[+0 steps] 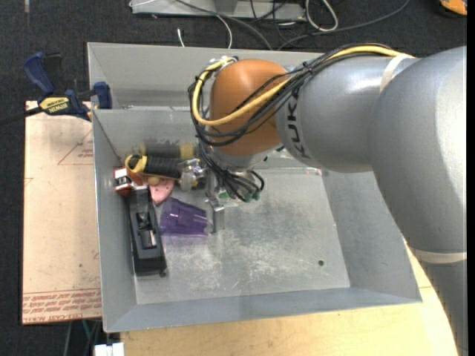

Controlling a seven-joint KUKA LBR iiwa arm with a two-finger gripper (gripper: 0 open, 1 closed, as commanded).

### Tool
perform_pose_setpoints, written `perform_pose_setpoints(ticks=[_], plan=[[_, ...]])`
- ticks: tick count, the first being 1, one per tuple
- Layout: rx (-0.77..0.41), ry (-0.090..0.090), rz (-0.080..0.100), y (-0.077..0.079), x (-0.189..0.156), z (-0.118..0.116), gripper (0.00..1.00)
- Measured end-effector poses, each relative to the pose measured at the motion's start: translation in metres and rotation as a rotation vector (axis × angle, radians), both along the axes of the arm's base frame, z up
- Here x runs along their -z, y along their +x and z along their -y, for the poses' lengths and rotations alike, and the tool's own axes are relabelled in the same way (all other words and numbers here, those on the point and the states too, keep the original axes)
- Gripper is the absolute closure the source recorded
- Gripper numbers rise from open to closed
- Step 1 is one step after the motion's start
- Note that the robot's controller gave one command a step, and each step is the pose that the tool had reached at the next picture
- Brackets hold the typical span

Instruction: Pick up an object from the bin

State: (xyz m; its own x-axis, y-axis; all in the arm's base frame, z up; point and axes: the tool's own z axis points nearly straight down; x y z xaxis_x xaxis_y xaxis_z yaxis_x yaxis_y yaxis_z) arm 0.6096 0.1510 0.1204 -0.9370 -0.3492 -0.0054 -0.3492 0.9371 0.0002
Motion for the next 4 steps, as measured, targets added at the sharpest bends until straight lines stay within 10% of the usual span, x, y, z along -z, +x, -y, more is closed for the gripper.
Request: perform_pose_setpoints(ticks=[2, 3, 4], plan=[[-0.11, 0.003, 0.005, 0.012, 0.043, -0.029, 0.0], [-0.153, 0.0, 0.006, -0.01, 0.05, -0.029, 1.0], [-0.154, 0.0, 0.007, -0.01, 0.05, -0.029, 1.0]])
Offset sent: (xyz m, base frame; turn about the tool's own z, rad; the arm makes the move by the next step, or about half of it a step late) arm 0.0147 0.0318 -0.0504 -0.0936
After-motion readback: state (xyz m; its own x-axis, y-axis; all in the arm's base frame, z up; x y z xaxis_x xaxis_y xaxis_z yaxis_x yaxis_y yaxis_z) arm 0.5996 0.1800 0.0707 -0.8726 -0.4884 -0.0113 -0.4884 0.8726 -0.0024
